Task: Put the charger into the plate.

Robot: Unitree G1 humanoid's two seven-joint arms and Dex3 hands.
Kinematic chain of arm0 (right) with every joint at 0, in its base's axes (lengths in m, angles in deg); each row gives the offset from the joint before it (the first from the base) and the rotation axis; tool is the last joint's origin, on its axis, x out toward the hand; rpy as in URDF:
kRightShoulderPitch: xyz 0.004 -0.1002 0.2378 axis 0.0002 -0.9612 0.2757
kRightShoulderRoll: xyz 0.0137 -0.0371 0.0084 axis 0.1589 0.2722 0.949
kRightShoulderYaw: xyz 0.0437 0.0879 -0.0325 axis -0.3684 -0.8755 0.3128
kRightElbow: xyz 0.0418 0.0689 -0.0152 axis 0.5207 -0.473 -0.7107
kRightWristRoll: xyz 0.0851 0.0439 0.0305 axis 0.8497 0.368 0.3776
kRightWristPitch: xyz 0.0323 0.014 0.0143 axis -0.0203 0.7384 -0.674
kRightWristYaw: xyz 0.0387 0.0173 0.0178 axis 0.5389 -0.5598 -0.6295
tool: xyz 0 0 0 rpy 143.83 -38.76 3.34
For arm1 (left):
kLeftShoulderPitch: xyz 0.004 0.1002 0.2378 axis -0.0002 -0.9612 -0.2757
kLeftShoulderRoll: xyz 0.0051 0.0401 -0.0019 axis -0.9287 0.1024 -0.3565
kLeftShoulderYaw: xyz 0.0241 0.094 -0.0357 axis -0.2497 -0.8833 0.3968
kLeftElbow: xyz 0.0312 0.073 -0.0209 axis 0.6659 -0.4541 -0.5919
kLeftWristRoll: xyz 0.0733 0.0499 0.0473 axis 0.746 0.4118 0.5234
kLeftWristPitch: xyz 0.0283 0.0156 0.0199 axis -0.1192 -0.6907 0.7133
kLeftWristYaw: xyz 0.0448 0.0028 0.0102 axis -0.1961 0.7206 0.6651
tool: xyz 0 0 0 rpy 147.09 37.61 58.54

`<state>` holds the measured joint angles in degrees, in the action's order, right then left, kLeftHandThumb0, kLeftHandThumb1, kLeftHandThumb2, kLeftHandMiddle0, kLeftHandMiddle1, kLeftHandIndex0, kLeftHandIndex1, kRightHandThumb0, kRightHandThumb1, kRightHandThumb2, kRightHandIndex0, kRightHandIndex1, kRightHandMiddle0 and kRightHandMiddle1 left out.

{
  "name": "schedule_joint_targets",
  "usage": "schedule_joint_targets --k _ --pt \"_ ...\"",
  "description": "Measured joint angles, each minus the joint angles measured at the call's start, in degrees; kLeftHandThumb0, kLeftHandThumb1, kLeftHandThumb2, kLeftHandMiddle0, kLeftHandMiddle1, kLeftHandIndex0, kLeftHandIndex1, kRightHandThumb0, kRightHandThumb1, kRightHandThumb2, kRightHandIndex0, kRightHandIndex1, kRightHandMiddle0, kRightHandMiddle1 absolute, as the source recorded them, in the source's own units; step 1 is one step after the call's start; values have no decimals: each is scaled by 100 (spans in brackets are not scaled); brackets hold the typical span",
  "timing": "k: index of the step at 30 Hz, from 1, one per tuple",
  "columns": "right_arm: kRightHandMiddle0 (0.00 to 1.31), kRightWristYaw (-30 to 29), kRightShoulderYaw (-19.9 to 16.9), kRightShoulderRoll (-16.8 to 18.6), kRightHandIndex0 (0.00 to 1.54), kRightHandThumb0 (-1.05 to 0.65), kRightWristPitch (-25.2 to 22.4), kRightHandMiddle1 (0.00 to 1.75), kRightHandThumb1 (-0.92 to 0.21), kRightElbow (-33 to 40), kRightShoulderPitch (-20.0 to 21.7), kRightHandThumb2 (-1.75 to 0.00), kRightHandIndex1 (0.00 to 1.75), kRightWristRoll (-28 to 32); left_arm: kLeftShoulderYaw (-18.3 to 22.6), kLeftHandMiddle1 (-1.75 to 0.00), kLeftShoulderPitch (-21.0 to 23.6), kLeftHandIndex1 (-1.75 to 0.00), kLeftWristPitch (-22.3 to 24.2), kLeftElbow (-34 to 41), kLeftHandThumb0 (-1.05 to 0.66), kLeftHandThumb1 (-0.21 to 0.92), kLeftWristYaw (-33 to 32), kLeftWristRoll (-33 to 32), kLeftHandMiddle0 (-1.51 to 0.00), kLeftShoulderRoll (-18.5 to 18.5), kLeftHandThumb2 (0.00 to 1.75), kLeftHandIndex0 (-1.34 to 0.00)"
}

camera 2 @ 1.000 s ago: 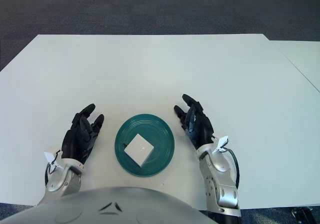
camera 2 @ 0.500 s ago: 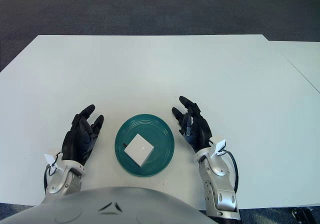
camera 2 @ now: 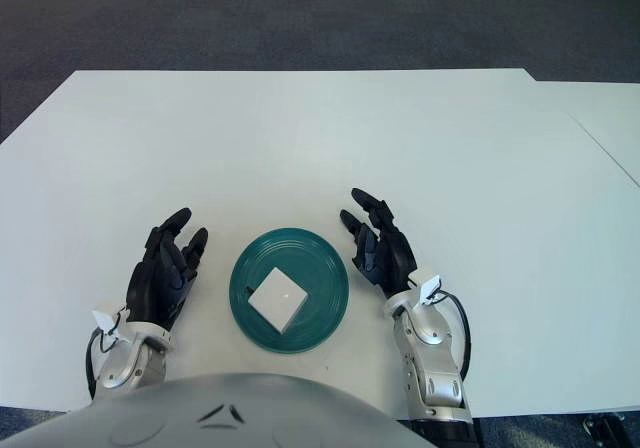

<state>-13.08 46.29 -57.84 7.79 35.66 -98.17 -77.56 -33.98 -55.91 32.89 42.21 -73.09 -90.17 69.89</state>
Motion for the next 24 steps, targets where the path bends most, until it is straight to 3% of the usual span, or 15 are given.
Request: schedule_joint_targets --k 8,13,24 --pt "0 -585 -31 -12 13 -81 882 31 -92 -790 303 -89 0 -647 -3 0 48 -78 -399 -276 -101 92 74 66 -33 13 92 -15" --pt "0 -755 -61 -12 14 -78 1320 33 -92 -1156 422 -89 1 -720 -27 0 99 -78 -594 -429 -101 92 70 175 -33 30 93 -14" --pt "0 -764 -81 -31 14 -77 1553 35 -92 -1297 489 -90 0 -712 8 0 312 -78 -697 -653 -102 92 69 245 -32 68 92 -14"
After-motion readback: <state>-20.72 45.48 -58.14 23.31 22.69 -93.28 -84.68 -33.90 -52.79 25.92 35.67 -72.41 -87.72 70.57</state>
